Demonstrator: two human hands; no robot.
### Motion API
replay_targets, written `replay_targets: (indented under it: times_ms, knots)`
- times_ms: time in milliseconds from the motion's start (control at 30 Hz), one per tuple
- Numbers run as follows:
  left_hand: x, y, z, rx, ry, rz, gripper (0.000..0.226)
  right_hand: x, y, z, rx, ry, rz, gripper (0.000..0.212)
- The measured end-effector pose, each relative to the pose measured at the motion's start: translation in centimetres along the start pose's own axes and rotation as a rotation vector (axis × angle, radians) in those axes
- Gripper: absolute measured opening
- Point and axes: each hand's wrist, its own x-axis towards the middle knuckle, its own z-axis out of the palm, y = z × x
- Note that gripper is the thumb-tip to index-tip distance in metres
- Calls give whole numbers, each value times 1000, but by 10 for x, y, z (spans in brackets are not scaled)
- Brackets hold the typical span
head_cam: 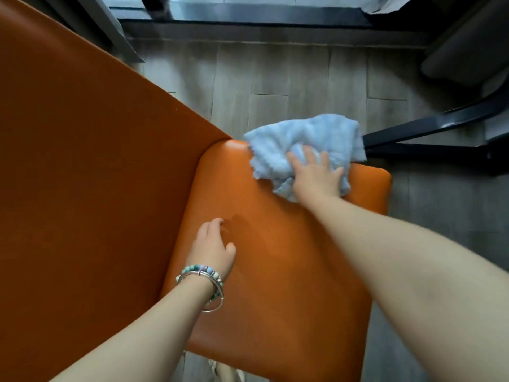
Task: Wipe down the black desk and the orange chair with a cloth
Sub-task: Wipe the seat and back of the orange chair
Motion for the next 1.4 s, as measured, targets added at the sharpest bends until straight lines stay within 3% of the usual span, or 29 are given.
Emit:
replay_targets:
  times_ms: [133, 200, 300, 367, 433, 600, 733, 800, 867, 933, 1033, 1167, 1400]
  knots:
    - [0, 24, 1, -8, -6, 79, 52, -5, 52, -15, 33, 108, 321, 48]
    - [0, 35, 3, -12, -12, 103, 52, -13, 44, -17, 100, 226, 348, 52]
    - [-2, 44, 2, -13, 6, 123, 51, -23, 1, -16, 181, 333, 26, 55]
    - [-2, 47, 2, -17, 18, 141, 50, -28, -21, -10, 82, 215, -226, 52]
    - [-2, 47, 4, -14, 16, 152, 48, -28, -20, 2, -74, 46, -304, 51]
    - [-4, 47, 11, 30, -19, 147, 50, -30, 53, 8, 82, 25, 123, 55]
    - [-8, 53, 22, 46, -65, 165, 49, -49, 120, 4, 156, -50, 356, 56]
    - [-14, 58, 27, 59, -99, 188, 48, -65, 141, 8, 290, -88, 530, 53]
    - [-19, 62, 33, 74, -123, 215, 48, -79, 152, 13, 492, 1, 699, 48]
    - [-23, 64, 38, 93, -141, 236, 47, -90, 150, 17, 671, 118, 713, 52]
    - [-29, 59, 46, 130, -166, 243, 46, -108, 133, 35, 794, 42, 557, 59]
    - [-39, 45, 56, 182, -203, 239, 46, -149, 125, 73, 878, -64, 702, 51]
    - [-65, 10, 71, 295, -234, 274, 49, -245, 103, 127, 944, -127, 785, 46]
